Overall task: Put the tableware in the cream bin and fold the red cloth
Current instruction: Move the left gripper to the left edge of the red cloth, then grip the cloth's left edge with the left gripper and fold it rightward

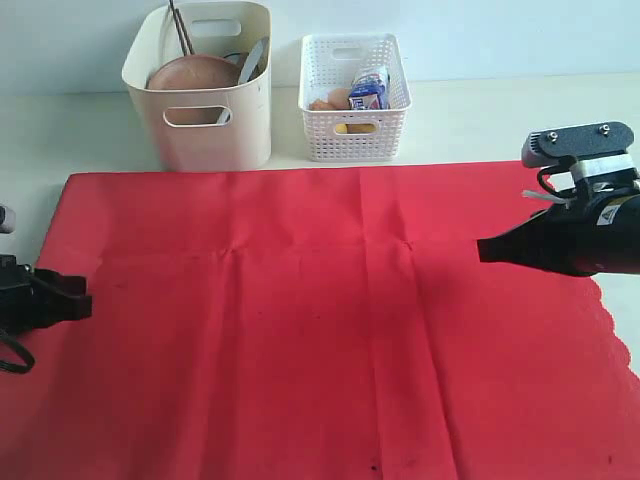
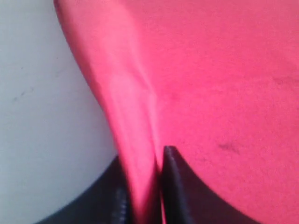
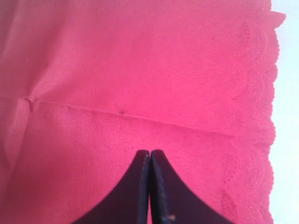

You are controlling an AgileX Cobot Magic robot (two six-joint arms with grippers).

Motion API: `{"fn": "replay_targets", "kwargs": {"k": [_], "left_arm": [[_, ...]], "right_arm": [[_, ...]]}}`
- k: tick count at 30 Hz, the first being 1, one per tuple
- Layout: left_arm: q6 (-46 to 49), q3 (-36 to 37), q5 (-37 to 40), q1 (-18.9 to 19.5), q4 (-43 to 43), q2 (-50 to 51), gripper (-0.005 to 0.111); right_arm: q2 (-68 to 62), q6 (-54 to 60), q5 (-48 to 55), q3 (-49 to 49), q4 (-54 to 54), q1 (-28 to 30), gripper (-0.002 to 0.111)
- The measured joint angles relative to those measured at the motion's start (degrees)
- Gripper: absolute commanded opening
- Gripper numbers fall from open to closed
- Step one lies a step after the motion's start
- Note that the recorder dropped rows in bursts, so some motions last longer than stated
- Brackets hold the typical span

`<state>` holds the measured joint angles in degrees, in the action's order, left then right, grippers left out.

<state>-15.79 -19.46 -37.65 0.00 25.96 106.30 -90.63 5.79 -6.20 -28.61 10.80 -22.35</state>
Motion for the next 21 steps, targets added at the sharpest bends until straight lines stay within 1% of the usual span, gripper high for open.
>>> {"fn": "replay_targets", "kwargs": {"k": [2, 4, 6, 8, 11, 14, 16, 18, 21], "left_arm": [[-0.46, 0.00, 0.00, 0.00, 0.27, 0.12, 0.000], [0.21, -0.11, 0.97, 0.00, -1.32, -0.10, 0.000], [3.37, -1.73, 6.46, -0.09, -6.69, -1.65, 0.000], [4.29, -3.11, 10.72, 0.11, -9.01, -2.39, 0.000], [4.62, -4.09, 15.07, 0.24, -9.92, -3.92, 0.000], [4.01, -4.83, 24.94, 0.37, -10.28, -8.93, 0.000], [3.80, -4.83, 27.91, 0.24, -10.28, -12.04, 0.000], [3.67, -4.83, 30.11, -0.75, -10.28, -15.61, 0.000], [2.64, -4.95, 32.10, -4.46, -10.39, -21.71, 0.000]], "right_arm": [[0.00, 0.00, 0.00, 0.00, 0.14, 0.00, 0.000], [0.00, 0.00, 0.21, 0.00, 0.13, 0.00, 0.000], [0.00, -2.68, 0.45, 0.00, 0.13, 0.00, 0.000], [0.00, -4.80, 0.76, 0.00, 0.13, 0.00, 0.000], [0.00, -5.39, 2.35, 0.00, 0.16, 0.00, 0.000], [-0.66, -5.79, 3.43, 0.00, 0.16, 0.00, 0.000], [-1.73, -5.79, 3.43, 0.00, 0.16, 0.00, 0.000], [-3.15, -5.79, 3.59, 0.00, 0.16, 0.00, 0.000], [-4.72, -5.79, 3.71, 0.00, 0.16, 0.00, 0.000]]}}
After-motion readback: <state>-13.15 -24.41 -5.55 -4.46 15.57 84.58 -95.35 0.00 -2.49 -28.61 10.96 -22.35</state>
